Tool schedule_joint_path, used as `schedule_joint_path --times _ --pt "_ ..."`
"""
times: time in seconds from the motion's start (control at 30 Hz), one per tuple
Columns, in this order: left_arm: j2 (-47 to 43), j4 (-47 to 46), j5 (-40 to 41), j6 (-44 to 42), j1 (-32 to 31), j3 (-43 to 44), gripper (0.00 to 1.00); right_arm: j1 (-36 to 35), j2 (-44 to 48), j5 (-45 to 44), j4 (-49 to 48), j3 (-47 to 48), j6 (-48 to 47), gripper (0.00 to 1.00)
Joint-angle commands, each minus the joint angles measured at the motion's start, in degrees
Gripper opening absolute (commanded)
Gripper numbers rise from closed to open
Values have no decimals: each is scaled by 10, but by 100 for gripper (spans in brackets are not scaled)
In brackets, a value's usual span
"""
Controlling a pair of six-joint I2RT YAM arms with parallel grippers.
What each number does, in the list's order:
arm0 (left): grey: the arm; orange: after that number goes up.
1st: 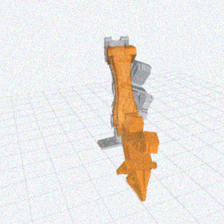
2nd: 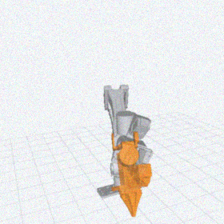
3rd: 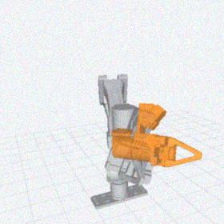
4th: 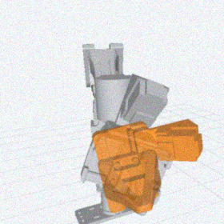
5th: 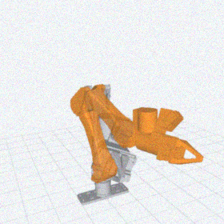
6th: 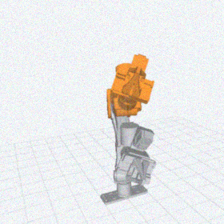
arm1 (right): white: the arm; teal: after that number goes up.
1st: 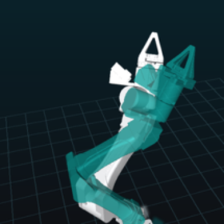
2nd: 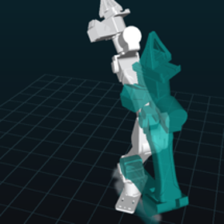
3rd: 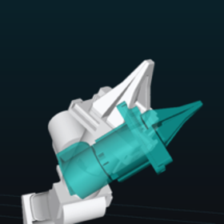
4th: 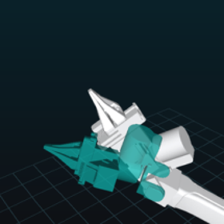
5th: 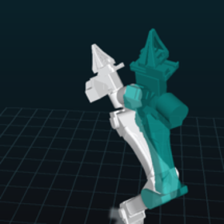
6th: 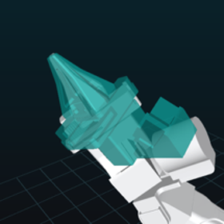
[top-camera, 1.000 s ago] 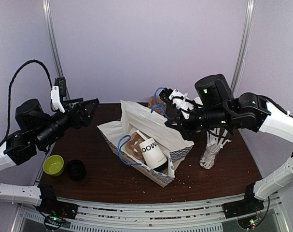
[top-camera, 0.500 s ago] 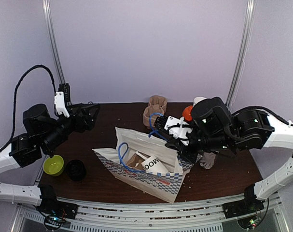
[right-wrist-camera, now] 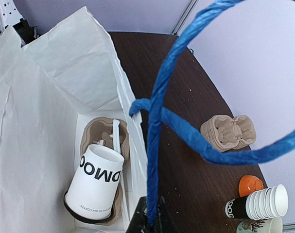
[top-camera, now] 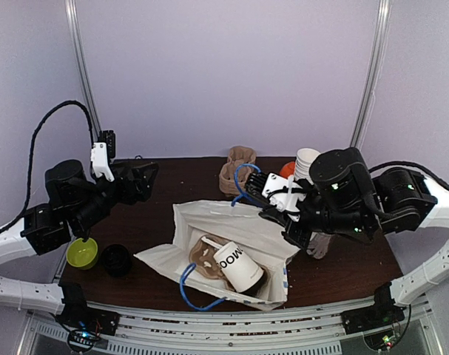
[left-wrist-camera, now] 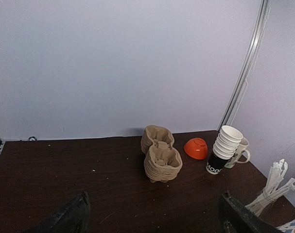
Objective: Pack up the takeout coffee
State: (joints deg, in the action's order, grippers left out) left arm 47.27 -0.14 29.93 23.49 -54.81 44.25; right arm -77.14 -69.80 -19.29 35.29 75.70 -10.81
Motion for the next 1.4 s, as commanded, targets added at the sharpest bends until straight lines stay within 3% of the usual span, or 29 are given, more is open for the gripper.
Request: schedule_joint_path --times 0.0,0.93,1.37 --pt "-1 -30 8 -2 1 7 94 -2 11 -11 -20 16 -12 0" --pt "10 -44 -3 -14 2 -6 95 -12 -5 9 -22 31 -14 0" --pt "24 -41 -9 -13 1 -12 96 -37 -4 -38 -45 5 -34 0"
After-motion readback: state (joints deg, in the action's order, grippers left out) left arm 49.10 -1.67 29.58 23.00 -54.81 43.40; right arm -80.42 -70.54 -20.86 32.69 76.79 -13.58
